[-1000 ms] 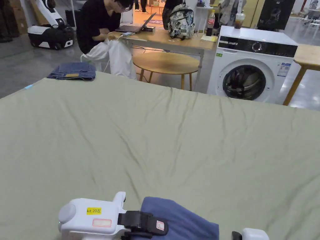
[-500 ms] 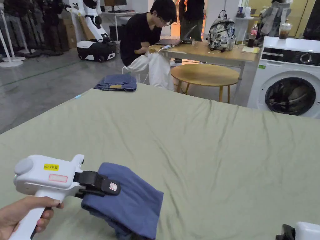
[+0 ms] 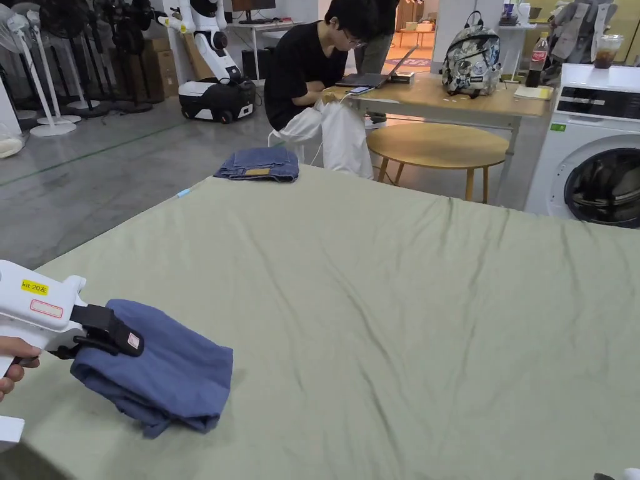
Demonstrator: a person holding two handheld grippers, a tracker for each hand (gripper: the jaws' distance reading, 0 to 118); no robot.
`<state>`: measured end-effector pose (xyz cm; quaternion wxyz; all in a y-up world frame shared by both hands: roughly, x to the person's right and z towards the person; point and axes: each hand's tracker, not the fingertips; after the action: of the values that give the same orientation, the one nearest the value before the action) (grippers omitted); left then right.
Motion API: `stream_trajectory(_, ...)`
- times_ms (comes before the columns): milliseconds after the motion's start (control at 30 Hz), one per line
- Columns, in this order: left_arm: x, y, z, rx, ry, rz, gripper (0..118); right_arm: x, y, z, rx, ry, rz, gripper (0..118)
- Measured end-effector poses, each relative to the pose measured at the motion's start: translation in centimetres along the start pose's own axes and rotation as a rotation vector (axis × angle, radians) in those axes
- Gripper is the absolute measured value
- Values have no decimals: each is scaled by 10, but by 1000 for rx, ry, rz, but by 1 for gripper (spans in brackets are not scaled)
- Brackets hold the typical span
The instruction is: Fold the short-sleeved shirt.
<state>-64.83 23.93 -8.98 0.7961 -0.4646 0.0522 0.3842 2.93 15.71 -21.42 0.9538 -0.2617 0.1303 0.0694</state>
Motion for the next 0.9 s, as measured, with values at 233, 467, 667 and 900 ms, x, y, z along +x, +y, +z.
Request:
stream_trajectory(233, 18, -3, 0, 81, 240, -62, 55, 1, 0, -5, -7, -5, -1, 0)
stream_trajectory(467, 15, 25, 26, 334, 484, -142, 55, -5, 7, -5, 8, 3, -1, 0)
stream_trajectory(667, 51, 12, -1, 360, 312, -333, 52, -7, 14, -3, 24, 8, -13, 0)
stream_trajectory(900, 139, -58, -69, 397, 138, -550, 19, -2, 24, 4, 51, -6, -31, 0)
